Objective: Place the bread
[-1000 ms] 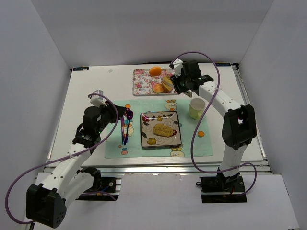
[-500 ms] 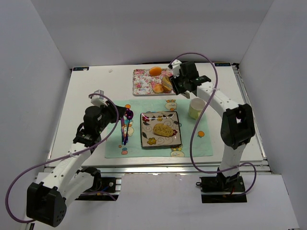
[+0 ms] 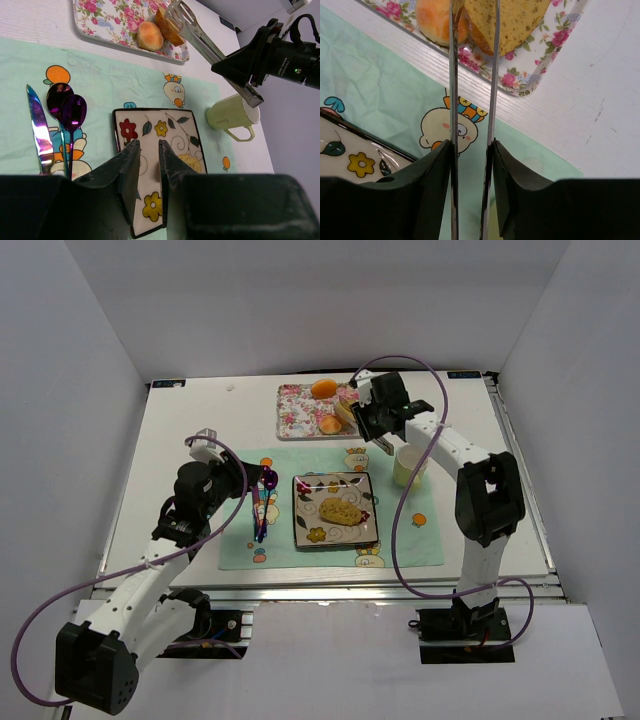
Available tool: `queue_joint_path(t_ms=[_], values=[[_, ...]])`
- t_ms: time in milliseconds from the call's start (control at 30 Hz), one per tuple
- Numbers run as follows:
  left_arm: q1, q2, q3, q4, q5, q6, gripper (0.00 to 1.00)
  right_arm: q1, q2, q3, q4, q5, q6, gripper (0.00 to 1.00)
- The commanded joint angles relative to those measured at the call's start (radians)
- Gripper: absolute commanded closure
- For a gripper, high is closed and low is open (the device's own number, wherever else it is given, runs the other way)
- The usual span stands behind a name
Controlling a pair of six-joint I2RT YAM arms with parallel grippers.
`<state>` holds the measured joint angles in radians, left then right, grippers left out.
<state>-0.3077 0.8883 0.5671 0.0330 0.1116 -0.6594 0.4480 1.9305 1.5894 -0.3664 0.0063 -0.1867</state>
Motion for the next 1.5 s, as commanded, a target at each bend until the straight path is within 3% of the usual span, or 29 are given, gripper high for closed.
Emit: queue_joint_path(t_ms=[0, 300, 867, 1067, 1200, 1300, 1467], values=[[0.001, -0.029, 0.004, -0.004, -0.013, 0.009, 0.68, 0.006, -0.087, 0.009, 0.050, -0.048, 0.029, 0.57], [0.001, -0.040, 0.002, -0.008, -0.015, 0.006, 0.68, 0.004, -0.111, -0.006, 0.041, -0.066, 0.026, 0.53], [0.002, -0.040, 0.004, -0.012, -0.016, 0.006, 0.68, 0.018, -0.088, -0.075, 0.043, 0.027, 0.032, 0.57], [0.001, -0.037, 0.007, -0.012, -0.016, 0.009, 0.68, 0.020, -0.071, -0.085, 0.037, 0.060, 0.027, 0.66], [0.002, -0.037, 0.011, -0.013, -0.018, 0.012, 0.68, 0.020, -0.083, -0.083, 0.034, 0.044, 0.026, 0.78], [0.002, -0.038, 0.011, -0.012, -0.020, 0.011, 0.68, 0.018, -0.136, -0.075, 0.032, 0.005, 0.024, 0.92], [0.002, -0.035, 0.013, -0.007, -0.018, 0.009, 0.68, 0.009, -0.283, -0.116, 0.049, -0.083, 0.003, 1.00]])
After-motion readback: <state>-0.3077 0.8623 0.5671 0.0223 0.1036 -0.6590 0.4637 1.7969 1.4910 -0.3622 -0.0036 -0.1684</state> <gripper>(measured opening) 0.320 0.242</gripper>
